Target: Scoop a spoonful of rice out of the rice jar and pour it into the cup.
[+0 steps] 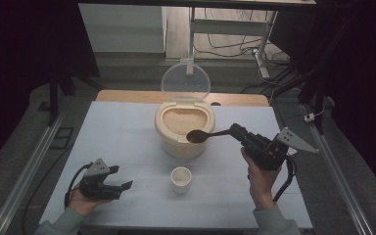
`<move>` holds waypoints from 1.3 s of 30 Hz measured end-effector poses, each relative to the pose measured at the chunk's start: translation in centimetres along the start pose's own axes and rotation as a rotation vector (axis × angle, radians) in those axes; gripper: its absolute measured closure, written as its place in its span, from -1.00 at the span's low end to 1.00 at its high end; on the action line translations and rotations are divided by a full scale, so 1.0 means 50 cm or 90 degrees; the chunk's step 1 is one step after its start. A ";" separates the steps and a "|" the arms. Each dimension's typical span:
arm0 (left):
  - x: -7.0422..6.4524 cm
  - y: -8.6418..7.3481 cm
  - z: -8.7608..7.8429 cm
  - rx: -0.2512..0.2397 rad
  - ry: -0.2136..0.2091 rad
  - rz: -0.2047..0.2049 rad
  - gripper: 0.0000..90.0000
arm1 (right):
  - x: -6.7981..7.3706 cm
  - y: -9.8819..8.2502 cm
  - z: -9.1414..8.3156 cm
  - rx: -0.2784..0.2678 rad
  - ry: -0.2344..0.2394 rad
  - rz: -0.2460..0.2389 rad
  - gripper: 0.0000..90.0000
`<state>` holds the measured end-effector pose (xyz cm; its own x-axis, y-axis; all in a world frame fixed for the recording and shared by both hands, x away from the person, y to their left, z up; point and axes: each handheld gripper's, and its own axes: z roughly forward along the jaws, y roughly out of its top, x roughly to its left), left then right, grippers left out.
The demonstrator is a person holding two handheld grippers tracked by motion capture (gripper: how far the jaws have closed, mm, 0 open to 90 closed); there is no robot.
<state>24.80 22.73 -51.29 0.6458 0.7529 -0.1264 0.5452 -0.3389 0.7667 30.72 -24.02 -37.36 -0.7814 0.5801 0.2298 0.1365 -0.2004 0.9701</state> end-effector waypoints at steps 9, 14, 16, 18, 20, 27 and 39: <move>0.001 0.000 0.001 0.002 -0.003 0.000 -0.55 | -0.038 0.022 0.052 0.002 -0.059 0.010 0.84; 0.001 -0.001 0.002 0.003 -0.005 0.000 -0.55 | -0.048 0.031 0.082 0.023 -0.095 -0.004 0.84; 0.000 0.000 0.002 0.004 -0.006 0.001 -0.55 | -0.052 0.033 0.093 0.033 -0.114 -0.016 0.84; 0.000 0.000 0.003 0.005 -0.006 0.003 -0.55 | -0.056 0.035 0.104 0.043 -0.126 -0.022 0.84; 0.000 0.000 0.004 0.006 -0.007 0.005 -0.55 | -0.057 0.035 0.116 0.057 -0.140 -0.033 0.84; 0.000 0.000 0.006 0.012 -0.010 0.005 -0.55 | -0.050 0.025 0.156 0.108 -0.181 -0.101 0.84; -0.003 -0.001 0.011 0.018 -0.015 0.011 -0.55 | -0.046 -0.017 0.207 0.162 -0.201 -0.121 0.84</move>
<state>24.97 22.31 -51.64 0.6674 0.7336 -0.1282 0.5487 -0.3680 0.7507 38.71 -17.01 -37.92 -0.5881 0.8086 0.0199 0.1854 0.1108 0.9764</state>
